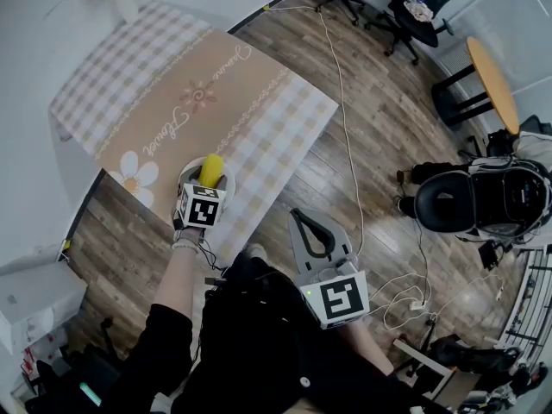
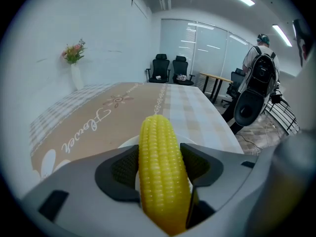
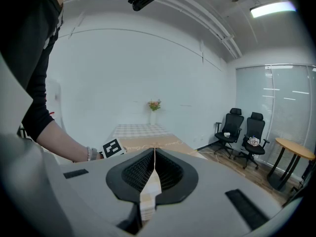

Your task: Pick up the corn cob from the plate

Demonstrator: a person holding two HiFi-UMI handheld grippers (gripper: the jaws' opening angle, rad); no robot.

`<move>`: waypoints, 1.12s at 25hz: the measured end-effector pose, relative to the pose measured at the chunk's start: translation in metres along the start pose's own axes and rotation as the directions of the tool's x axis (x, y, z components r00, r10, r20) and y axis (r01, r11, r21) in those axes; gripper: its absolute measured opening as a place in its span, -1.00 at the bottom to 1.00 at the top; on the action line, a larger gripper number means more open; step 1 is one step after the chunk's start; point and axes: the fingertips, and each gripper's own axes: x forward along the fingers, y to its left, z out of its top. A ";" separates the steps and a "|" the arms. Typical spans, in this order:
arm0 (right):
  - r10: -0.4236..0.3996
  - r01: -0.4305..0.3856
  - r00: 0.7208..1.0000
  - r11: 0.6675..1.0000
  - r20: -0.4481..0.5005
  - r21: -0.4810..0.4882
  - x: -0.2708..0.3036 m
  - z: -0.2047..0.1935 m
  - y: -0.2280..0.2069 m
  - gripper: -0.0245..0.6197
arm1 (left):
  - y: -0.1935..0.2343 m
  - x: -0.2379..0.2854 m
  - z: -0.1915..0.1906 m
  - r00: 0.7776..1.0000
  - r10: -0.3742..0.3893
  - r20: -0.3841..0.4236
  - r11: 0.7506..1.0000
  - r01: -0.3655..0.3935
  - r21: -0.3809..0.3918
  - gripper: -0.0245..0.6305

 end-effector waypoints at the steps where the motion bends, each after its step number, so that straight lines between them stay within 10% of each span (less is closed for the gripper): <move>1: -0.002 0.002 1.000 1.000 0.000 0.000 0.000 0.000 0.000 -0.79 | -0.001 0.000 0.000 1.000 -0.010 -0.001 1.000 0.010 0.015 -0.13; 28: 0.086 -0.082 0.995 0.994 0.051 -0.070 0.004 0.016 0.029 -0.79 | -0.007 -0.068 0.006 0.989 -0.031 0.144 1.000 0.031 0.005 -0.13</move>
